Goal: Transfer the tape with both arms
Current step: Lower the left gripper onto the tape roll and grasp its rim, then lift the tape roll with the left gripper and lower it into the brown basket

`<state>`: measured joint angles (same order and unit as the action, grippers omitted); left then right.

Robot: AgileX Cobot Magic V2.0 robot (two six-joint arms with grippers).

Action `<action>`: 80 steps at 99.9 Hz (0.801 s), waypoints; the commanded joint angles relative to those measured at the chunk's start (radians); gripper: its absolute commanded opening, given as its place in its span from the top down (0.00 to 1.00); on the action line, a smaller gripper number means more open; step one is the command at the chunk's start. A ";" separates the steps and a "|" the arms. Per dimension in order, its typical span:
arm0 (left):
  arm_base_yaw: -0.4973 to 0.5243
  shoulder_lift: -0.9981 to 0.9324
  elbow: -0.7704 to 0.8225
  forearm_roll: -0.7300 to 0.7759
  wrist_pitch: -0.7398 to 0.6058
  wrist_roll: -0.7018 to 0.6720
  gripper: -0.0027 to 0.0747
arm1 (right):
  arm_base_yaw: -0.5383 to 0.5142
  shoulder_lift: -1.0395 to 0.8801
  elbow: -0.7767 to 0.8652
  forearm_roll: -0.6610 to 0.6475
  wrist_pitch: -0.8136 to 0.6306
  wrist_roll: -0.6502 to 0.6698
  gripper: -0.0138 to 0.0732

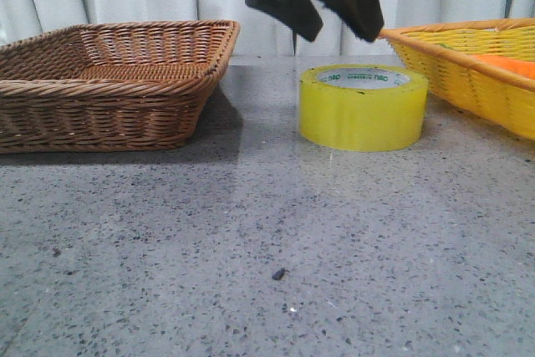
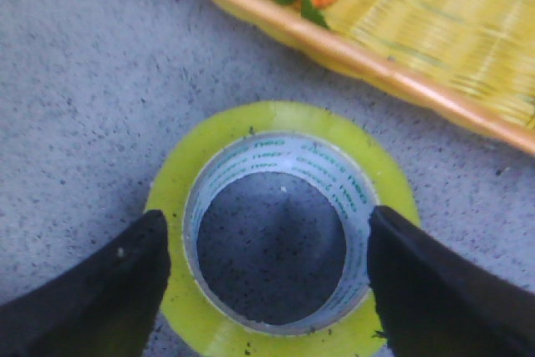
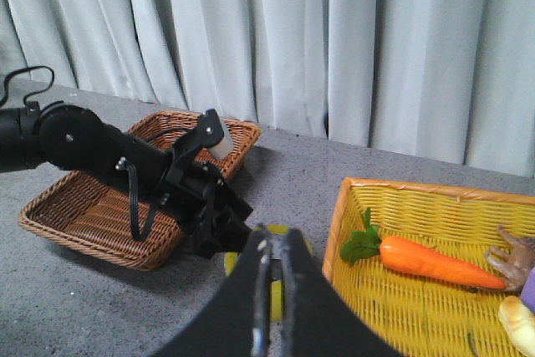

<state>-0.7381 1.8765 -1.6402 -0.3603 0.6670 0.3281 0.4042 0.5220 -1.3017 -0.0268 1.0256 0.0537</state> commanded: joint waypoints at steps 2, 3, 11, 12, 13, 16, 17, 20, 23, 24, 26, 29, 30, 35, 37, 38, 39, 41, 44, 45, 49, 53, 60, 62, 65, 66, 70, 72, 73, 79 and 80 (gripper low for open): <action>-0.001 -0.022 -0.035 -0.010 -0.077 0.001 0.36 | 0.000 0.015 -0.016 -0.042 -0.072 0.002 0.93; -0.001 -0.021 -0.035 -0.010 -0.081 0.001 0.36 | 0.000 0.015 -0.016 -0.043 -0.072 0.002 0.93; 0.011 0.000 -0.035 -0.001 -0.099 0.001 0.36 | 0.000 0.015 -0.016 -0.045 -0.066 0.002 0.93; 0.011 0.005 -0.035 0.001 -0.101 0.001 0.36 | 0.000 0.015 -0.016 -0.045 -0.066 0.002 0.93; 0.012 0.007 -0.035 0.001 -0.105 0.001 0.36 | 0.000 0.015 -0.016 -0.045 -0.066 0.002 0.93; 0.015 0.012 -0.035 0.001 -0.113 0.001 0.36 | 0.000 0.015 -0.016 -0.045 -0.061 0.002 0.93; 0.016 0.014 -0.035 0.001 -0.115 0.001 0.36 | 0.000 0.015 -0.016 -0.045 -0.061 0.002 0.93; 0.022 0.020 -0.035 0.006 -0.123 0.001 0.36 | 0.000 0.015 -0.016 -0.045 -0.058 0.002 0.93; 0.025 0.026 -0.035 0.005 -0.129 0.001 0.36 | 0.000 0.015 -0.016 -0.045 -0.054 0.002 0.93; 0.025 0.026 -0.035 0.005 -0.130 0.001 0.36 | 0.000 0.015 -0.016 -0.045 -0.054 0.002 0.93; 0.026 0.030 -0.035 0.005 -0.136 0.001 0.36 | 0.000 0.015 -0.016 -0.045 -0.052 0.002 0.93; 0.032 0.033 -0.035 0.005 -0.140 0.001 0.36 | 0.000 0.015 -0.016 -0.045 -0.050 0.002 0.93; 0.032 0.035 -0.035 0.005 -0.141 0.001 0.36 | 0.000 0.015 -0.016 -0.045 -0.050 0.002 0.93; 0.033 0.042 -0.035 0.004 -0.144 0.001 0.36 | 0.000 0.015 -0.016 -0.045 -0.050 0.002 0.93; 0.033 0.045 -0.035 0.004 -0.144 0.001 0.36 | 0.000 0.015 -0.016 -0.045 -0.050 0.002 0.93; 0.033 0.047 -0.035 0.004 -0.144 0.001 0.36 | 0.000 0.015 -0.016 -0.047 -0.050 0.002 0.93; 0.033 0.047 -0.035 0.004 -0.144 0.001 0.36 | 0.000 0.015 -0.016 -0.047 -0.050 0.002 0.93; 0.033 0.051 -0.035 0.006 -0.144 0.001 0.37 | 0.000 0.015 -0.016 -0.048 -0.050 0.002 0.93; 0.033 0.058 -0.035 0.006 -0.141 0.001 0.38 | 0.000 0.015 -0.016 -0.051 -0.050 0.002 0.93; 0.033 0.059 -0.035 0.006 -0.139 0.001 0.38 | 0.000 0.015 -0.016 -0.051 -0.050 0.002 0.93; 0.033 0.068 -0.035 0.006 -0.130 0.001 0.39 | 0.000 0.015 -0.016 -0.052 -0.050 0.002 0.93; 0.033 0.079 -0.035 0.006 -0.120 0.001 0.40 | 0.000 0.015 -0.016 -0.053 -0.050 0.002 0.93; 0.033 0.092 -0.035 0.006 -0.099 0.001 0.42 | 0.000 0.015 -0.016 -0.057 -0.050 0.002 0.93; 0.033 0.096 -0.035 0.006 -0.094 0.001 0.43 | 0.000 0.015 -0.016 -0.057 -0.050 0.002 0.93; 0.033 0.097 -0.035 0.006 -0.090 0.001 0.46 | 0.000 0.015 -0.016 -0.060 -0.050 0.002 0.93; 0.033 0.097 -0.035 0.006 -0.090 0.001 0.47 | 0.000 0.015 -0.016 -0.060 -0.050 0.002 0.93; 0.033 0.097 -0.035 0.006 -0.088 0.001 0.55 | 0.000 0.015 -0.016 -0.064 -0.050 0.002 0.93; 0.033 0.097 -0.035 0.006 -0.090 0.001 0.60 | 0.000 0.015 -0.016 -0.064 -0.050 0.002 0.93; 0.033 0.097 -0.035 0.006 -0.090 0.001 0.63 | 0.000 0.015 -0.016 -0.064 -0.050 0.002 0.93; 0.033 0.079 -0.044 0.006 -0.102 0.001 0.85 | 0.000 0.015 -0.016 -0.066 -0.050 0.002 0.93; 0.033 0.076 -0.048 0.006 -0.108 0.001 0.87 | 0.000 0.015 -0.016 -0.066 -0.050 0.002 0.93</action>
<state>-0.7034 2.0147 -1.6510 -0.3539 0.5879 0.3297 0.4042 0.5220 -1.3017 -0.0702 1.0472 0.0537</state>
